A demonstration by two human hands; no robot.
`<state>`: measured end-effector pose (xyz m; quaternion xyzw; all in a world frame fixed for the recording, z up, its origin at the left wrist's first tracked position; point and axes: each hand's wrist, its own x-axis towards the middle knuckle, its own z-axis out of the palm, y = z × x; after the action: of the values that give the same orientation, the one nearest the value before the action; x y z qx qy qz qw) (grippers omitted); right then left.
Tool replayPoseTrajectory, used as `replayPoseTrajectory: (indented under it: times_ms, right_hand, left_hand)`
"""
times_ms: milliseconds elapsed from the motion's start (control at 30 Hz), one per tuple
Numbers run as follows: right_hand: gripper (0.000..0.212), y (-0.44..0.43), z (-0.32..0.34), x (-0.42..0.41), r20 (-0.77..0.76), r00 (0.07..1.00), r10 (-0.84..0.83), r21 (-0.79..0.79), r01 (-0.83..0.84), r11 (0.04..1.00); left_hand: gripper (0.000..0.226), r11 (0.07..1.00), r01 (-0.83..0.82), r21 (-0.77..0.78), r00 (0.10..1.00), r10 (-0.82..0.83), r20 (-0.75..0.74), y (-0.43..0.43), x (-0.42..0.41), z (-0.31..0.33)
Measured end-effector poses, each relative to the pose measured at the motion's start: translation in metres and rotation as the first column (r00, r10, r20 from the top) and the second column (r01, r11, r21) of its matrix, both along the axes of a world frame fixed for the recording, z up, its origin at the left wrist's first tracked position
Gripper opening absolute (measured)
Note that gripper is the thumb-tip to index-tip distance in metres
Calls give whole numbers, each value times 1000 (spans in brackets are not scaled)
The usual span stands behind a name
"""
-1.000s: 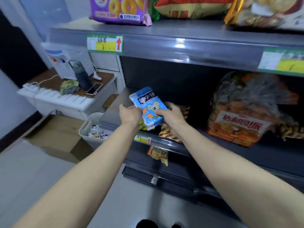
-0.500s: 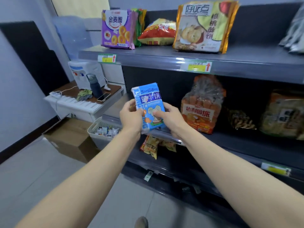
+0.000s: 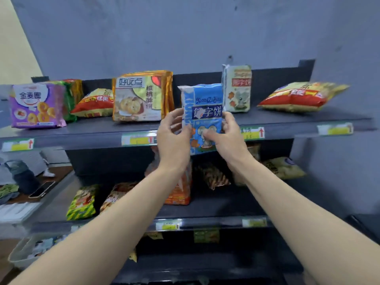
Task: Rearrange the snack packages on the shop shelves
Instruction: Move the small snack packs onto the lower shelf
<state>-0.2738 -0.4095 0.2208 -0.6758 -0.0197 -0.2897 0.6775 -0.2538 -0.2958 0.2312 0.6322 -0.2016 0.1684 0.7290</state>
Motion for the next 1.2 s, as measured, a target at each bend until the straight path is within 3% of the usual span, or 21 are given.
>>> replayPoseTrajectory:
  times_ms: [267, 500, 667, 967, 1200]
  right_hand:
    - [42, -111, 47, 24, 43, 957, -288, -135, 291, 947]
    - [29, -155, 40, 81, -85, 923, -376, -253, 345, 904]
    - [25, -161, 41, 102, -127, 913, -388, -247, 349, 904]
    - [34, -158, 37, 100, -93, 877, -471, -386, 405, 829]
    - [36, -148, 41, 67, 59, 853, -518, -430, 490, 758]
  left_hand:
    - [32, 963, 269, 32, 961, -270, 65, -114, 66, 37]
    - [38, 942, 317, 111, 947, -309, -83, -152, 134, 24]
    - [41, 949, 285, 138, 956, -270, -116, -164, 156, 26]
    - [37, 953, 242, 180, 969, -229, -92, -163, 155, 27]
    - [30, 976, 8, 218, 1000, -12, 14, -137, 111, 35]
